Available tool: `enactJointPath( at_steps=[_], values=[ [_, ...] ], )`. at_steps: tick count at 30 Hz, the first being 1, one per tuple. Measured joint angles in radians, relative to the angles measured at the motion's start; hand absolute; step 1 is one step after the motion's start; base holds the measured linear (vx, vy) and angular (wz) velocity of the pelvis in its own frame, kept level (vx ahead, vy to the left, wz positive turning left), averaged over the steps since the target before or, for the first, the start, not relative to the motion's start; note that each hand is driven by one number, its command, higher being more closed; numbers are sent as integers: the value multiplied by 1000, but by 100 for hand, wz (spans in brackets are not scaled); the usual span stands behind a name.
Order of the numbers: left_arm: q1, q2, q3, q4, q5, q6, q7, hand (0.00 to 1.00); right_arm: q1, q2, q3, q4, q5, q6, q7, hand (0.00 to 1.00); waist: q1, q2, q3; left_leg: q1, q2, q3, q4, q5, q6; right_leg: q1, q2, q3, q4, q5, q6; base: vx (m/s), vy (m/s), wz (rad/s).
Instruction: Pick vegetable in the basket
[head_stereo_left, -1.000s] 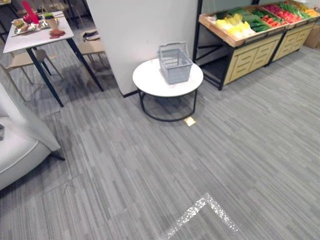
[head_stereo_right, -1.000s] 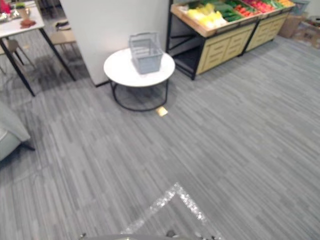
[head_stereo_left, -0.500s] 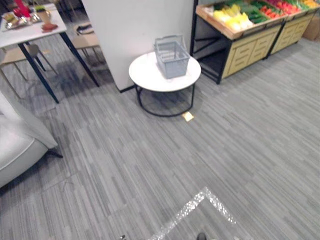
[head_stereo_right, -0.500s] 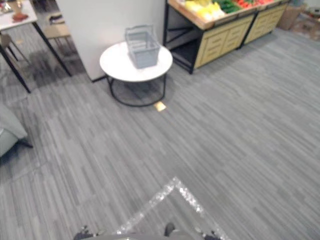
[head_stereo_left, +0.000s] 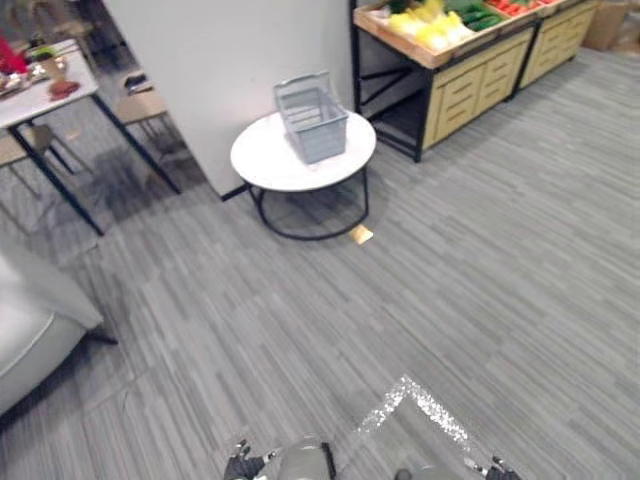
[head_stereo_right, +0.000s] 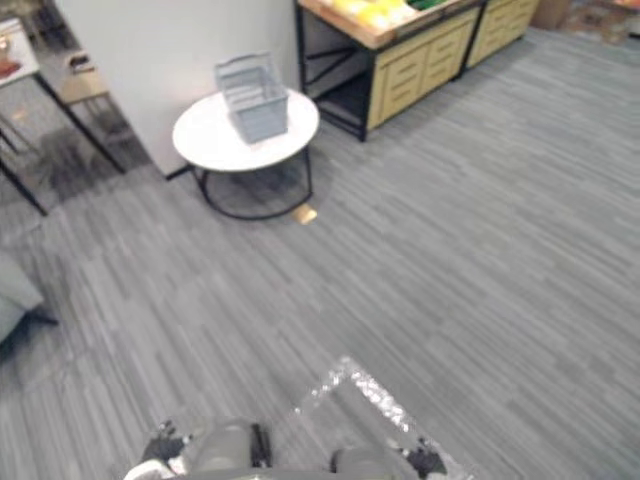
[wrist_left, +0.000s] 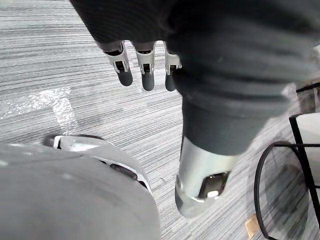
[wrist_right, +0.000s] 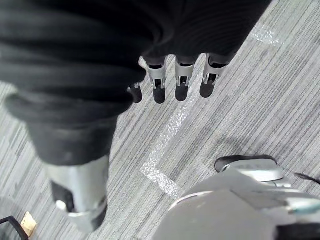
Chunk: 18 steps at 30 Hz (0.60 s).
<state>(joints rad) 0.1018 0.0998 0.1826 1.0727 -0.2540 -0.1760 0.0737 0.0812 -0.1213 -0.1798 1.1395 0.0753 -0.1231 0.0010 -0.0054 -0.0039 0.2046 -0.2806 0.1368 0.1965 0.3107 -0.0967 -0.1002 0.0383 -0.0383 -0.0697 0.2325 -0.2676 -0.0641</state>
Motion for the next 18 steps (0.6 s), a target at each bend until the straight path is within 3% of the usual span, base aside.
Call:
enactJointPath(
  at_steps=[2,4,6,9,12,16,18],
  values=[
    [9,-14,2,3,1,3,2,0,0,-14,5,-3,-25,0,1,0,5,23,-2,-15,-19,-65,-197,74,-19,37,0,22,-33,-6,44,375,225,-27],
    [17,-20,4,14,2,4,2,0,0,-27,21,-3,-37,0,1,0,11,38,-4,-14,-12,-74,-234,87,-17,84,1,40,-54,-23,73,418,272,-38],
    [36,-19,13,41,31,6,6,0,-14,-18,27,-3,-37,0,1,0,18,28,-20,3,-30,-49,-198,204,18,131,-36,92,-83,-39,105,451,302,-51],
    [22,10,11,43,42,7,8,0,-47,7,35,-4,-41,-9,8,0,27,-13,-30,-11,-69,-8,-129,136,73,115,-91,131,-80,21,145,416,288,-26],
    [21,16,11,42,43,5,12,0,-49,11,42,-4,-76,-13,13,0,36,-29,-52,-4,-114,33,-91,87,140,109,-141,137,-54,72,165,326,192,-11],
    [20,16,8,37,77,5,30,0,-35,11,40,-7,-74,-19,15,0,36,-28,-66,42,-145,39,-75,6,164,-18,-155,194,242,134,203,286,185,-10],
    [29,21,-9,13,78,6,30,0,-27,7,40,-11,-75,-19,16,0,32,-36,-76,78,-165,42,-73,-41,171,-105,-170,188,447,219,229,273,161,0]
  ],
)
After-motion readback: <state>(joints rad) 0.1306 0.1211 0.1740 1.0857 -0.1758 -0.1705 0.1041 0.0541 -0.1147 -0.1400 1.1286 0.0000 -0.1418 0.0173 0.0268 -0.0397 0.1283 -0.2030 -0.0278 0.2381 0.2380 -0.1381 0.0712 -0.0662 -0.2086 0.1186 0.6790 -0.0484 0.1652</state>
